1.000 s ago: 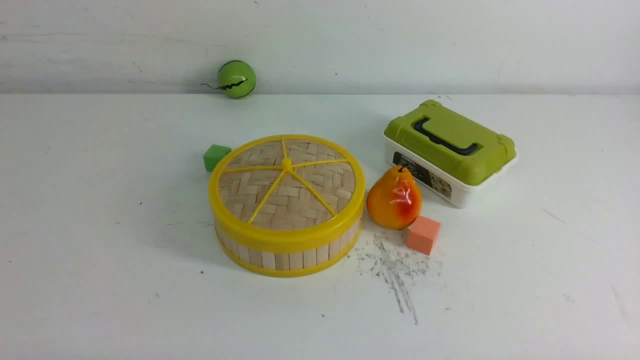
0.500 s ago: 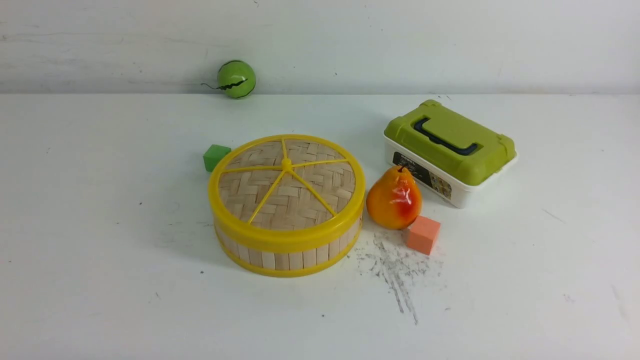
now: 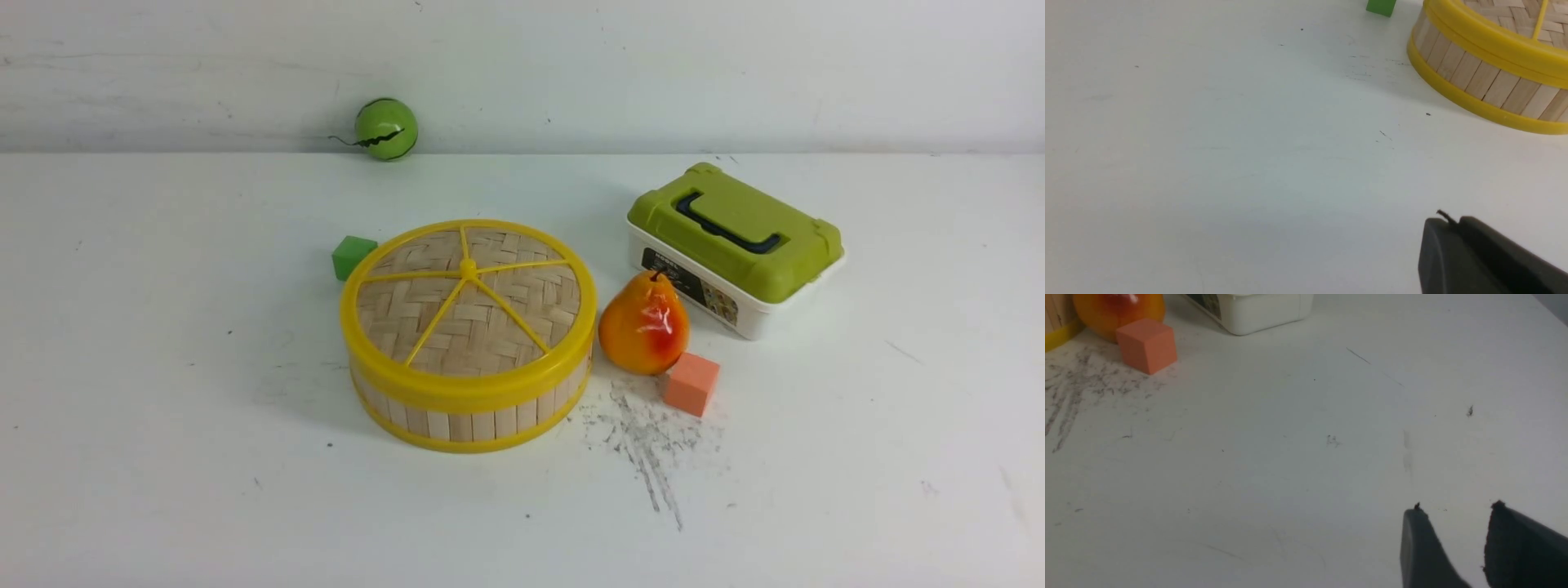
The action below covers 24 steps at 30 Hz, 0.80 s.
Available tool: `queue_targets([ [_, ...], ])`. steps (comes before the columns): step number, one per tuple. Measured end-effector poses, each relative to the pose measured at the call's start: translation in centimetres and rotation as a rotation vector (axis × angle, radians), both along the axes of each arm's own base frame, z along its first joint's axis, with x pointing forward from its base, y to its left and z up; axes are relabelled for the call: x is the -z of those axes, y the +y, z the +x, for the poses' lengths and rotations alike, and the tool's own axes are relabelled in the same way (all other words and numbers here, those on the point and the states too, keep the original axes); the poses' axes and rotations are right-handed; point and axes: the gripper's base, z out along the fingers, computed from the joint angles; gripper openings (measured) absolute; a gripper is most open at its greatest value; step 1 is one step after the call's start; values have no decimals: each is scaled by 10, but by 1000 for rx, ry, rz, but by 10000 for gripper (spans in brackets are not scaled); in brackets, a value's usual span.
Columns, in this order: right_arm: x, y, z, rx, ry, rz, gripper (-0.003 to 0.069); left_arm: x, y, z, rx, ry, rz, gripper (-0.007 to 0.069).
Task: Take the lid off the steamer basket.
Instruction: Use the left arm to lift the lid of the steamer
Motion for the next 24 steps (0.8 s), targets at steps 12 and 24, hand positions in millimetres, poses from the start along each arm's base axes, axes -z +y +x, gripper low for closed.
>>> queue_targets([
  [12,0,0,0,0,0,0,239,0,0,0,0,0,0,38],
  [24,0,0,0,0,0,0,239,-28,3,5,-40,-315,-12,40],
])
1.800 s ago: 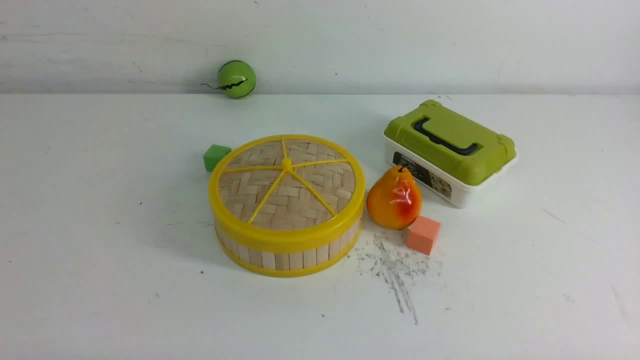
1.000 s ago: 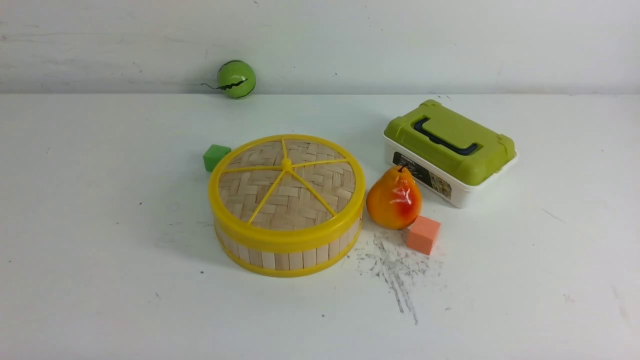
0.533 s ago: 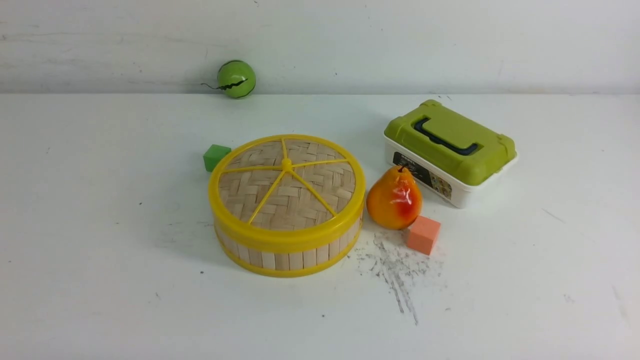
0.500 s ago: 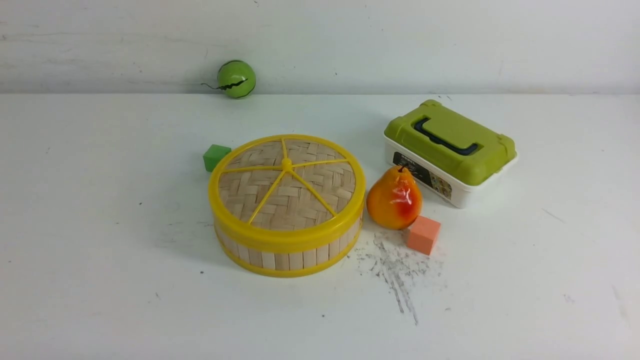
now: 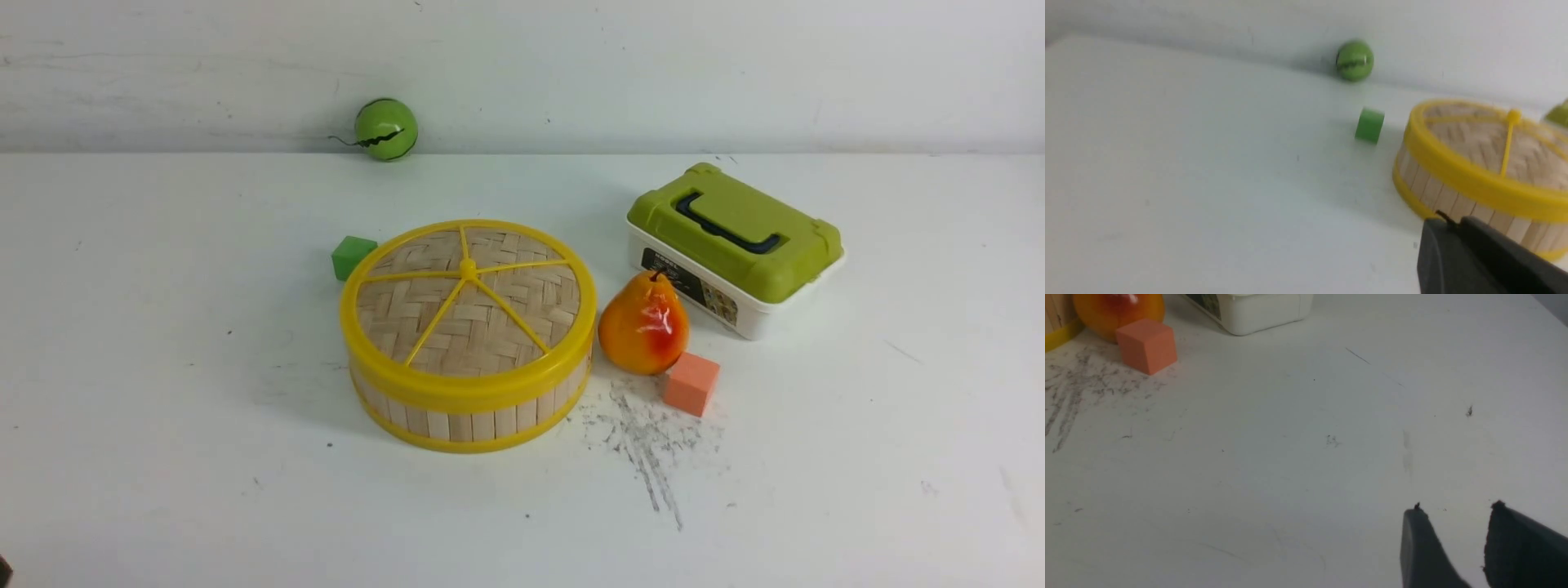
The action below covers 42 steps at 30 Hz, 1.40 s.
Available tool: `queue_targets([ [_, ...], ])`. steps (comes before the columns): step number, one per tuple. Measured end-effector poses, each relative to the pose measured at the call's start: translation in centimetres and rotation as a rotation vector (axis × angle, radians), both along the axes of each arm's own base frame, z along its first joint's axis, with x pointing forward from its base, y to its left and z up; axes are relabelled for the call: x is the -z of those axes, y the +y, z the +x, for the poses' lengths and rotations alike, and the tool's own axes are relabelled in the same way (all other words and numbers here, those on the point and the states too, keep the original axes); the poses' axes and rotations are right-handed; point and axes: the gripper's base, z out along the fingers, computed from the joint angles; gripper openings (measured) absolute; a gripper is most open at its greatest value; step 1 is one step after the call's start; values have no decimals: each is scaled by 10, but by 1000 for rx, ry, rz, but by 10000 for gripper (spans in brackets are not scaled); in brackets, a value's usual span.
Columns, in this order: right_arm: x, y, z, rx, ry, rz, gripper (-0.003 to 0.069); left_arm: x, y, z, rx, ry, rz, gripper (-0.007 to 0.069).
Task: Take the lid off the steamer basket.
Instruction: Use the left arm to lift the lid of the steamer
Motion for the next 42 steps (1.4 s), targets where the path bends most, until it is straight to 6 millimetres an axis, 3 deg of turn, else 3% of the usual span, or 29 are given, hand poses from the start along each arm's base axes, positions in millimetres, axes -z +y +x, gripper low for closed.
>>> queue_targets([
  [7,0,0,0,0,0,0,239,-17,2,-2,-20,-188,-63,47],
  [17,0,0,0,0,0,0,239,-43,7,-10,28,-462,-437,51],
  [25,0,0,0,0,0,0,239,-103,4,-25,37,-452,-319,-13],
  [28,0,0,0,0,0,0,239,-137,2,-21,33,-349,-232,-13],
  [33,0,0,0,0,0,0,239,-160,-3,7,40,-67,-139,-13],
  [37,0,0,0,0,0,0,239,-155,-6,31,44,110,-124,-13],
  [42,0,0,0,0,0,0,239,-120,-10,77,51,483,-139,-13],
])
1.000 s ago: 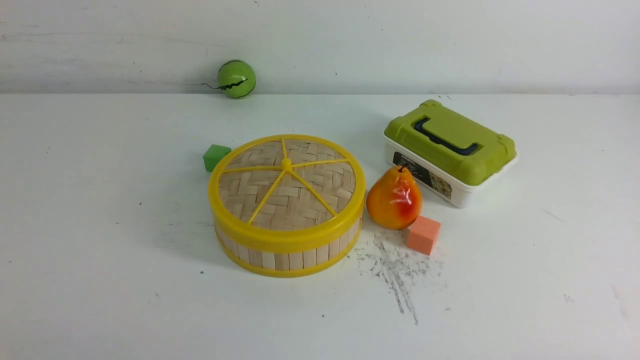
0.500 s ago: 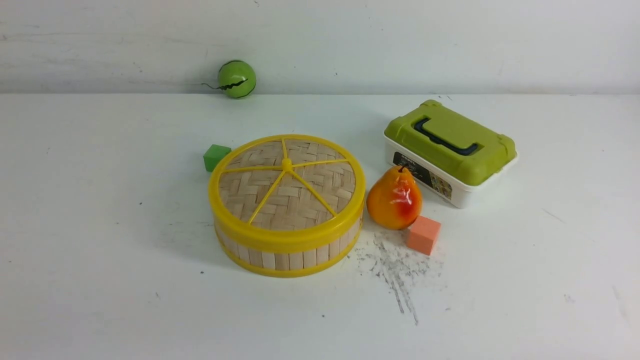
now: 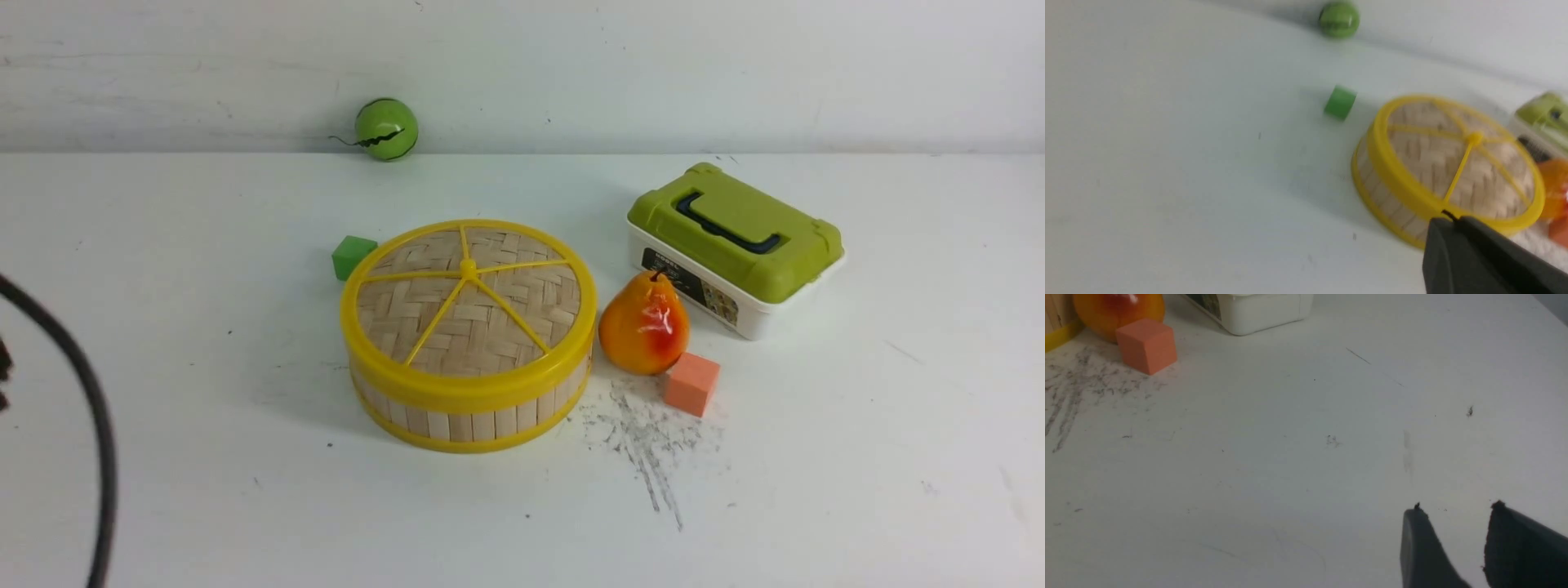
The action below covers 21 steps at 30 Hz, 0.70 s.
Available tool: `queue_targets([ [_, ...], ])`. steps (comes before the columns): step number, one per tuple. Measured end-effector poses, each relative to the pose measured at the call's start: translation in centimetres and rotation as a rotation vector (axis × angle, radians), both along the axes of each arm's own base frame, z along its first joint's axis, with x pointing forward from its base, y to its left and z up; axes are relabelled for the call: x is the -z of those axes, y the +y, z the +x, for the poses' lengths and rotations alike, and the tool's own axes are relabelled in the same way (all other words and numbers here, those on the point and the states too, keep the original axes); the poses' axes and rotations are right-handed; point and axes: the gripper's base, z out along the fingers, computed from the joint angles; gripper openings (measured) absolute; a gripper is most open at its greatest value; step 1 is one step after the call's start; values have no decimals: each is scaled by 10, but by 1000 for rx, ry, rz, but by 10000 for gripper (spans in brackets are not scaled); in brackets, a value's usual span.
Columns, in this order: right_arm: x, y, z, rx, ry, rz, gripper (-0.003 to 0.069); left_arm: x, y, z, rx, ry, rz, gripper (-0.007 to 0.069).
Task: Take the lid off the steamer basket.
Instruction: Use the left arm to lift the lid of the steamer
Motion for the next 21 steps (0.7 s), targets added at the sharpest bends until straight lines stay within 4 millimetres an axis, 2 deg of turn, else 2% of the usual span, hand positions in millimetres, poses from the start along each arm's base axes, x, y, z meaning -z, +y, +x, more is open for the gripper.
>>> queue_targets([
  [4,0,0,0,0,0,0,239,18,-5,18,17,185,-64,-13],
  [7,0,0,0,0,0,0,239,34,-14,41,38,384,-177,-13],
  [13,0,0,0,0,0,0,239,51,-35,80,158,568,-365,-13],
  [18,0,0,0,0,0,0,239,55,-51,105,327,610,-469,-13],
  [19,0,0,0,0,0,0,239,50,-56,116,389,615,-503,-13],
  [21,0,0,0,0,0,0,239,43,-58,126,424,610,-512,-13],
])
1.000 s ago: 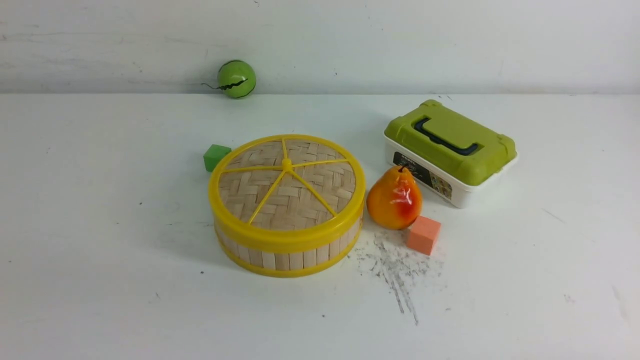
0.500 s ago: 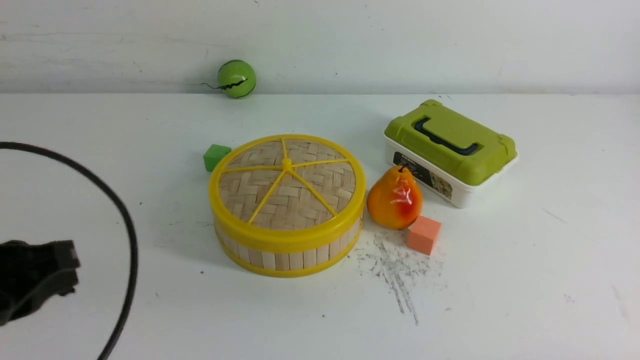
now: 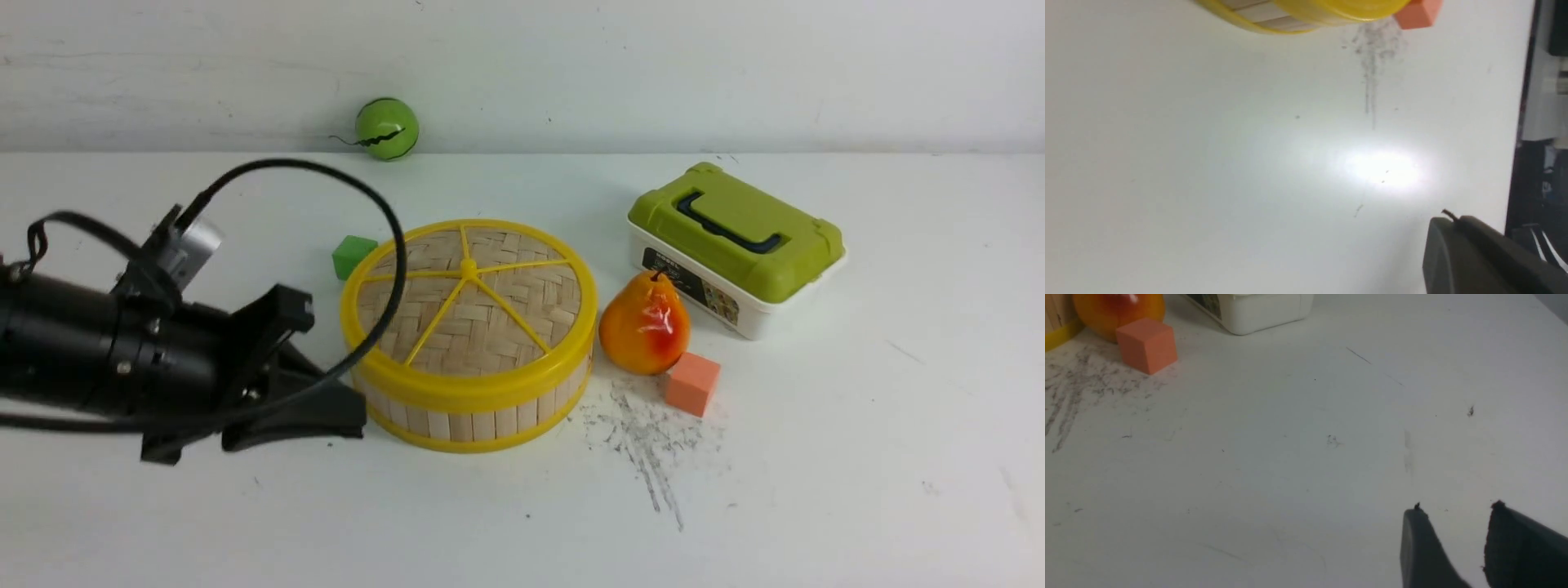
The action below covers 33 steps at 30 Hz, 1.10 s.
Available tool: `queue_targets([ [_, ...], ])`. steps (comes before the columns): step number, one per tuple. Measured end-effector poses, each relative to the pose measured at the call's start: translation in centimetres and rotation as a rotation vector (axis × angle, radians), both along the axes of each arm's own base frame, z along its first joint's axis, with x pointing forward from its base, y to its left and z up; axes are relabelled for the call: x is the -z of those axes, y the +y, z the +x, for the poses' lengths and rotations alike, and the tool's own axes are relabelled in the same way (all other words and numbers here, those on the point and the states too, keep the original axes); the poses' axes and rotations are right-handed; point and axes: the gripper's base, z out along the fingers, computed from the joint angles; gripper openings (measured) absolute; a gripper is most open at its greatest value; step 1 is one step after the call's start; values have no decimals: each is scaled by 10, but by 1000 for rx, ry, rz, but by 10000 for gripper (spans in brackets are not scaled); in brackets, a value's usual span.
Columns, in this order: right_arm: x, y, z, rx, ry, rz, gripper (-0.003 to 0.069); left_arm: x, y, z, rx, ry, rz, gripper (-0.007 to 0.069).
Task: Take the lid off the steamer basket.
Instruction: Use the left arm to lift the lid of the steamer
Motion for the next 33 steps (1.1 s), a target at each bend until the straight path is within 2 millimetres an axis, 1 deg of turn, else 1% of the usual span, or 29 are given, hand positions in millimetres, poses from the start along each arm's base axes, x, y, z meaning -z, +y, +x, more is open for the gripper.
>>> queue_targets([
  [3,0,0,0,0,0,0,239,-12,-2,12,36,-21,-5,-13],
  [5,0,0,0,0,0,0,239,-30,-1,25,57,-54,26,-13],
  [6,0,0,0,0,0,0,239,-29,-1,25,56,-50,29,-13],
  [8,0,0,0,0,0,0,239,-46,0,34,63,-73,71,-13],
  [11,0,0,0,0,0,0,239,-64,-3,42,87,-92,167,-13],
  [13,0,0,0,0,0,0,239,-75,-12,44,113,-110,252,-13],
  [16,0,0,0,0,0,0,239,-88,-30,49,144,-155,379,-13],
  [17,0,0,0,0,0,0,239,-87,-32,49,147,-152,387,-13],
  [18,0,0,0,0,0,0,239,-92,-42,54,153,-176,449,-13],
  [20,0,0,0,0,0,0,239,-93,-52,58,169,-185,481,-13],
  [21,0,0,0,0,0,0,239,-91,-64,68,187,-186,545,-13],
  [22,0,0,0,0,0,0,239,-91,-67,68,192,-186,545,-13],
  [25,0,0,0,0,0,0,239,-79,-91,91,222,-188,661,-6],
  [26,0,0,0,0,0,0,239,-80,-94,94,222,-201,679,-1],
  [27,0,0,0,0,0,0,239,-73,-105,105,232,-214,729,15],
  [28,0,0,0,0,0,0,239,-73,-113,111,237,-239,764,36],
  [29,0,0,0,0,0,0,239,-70,-119,117,242,-252,789,57],
  [30,0,0,0,0,0,0,239,-67,-121,119,246,-250,795,61],
  [32,0,0,0,0,0,0,239,-63,-134,130,253,-282,824,128],
  [33,0,0,0,0,0,0,239,-57,-140,137,258,-285,832,168],
])
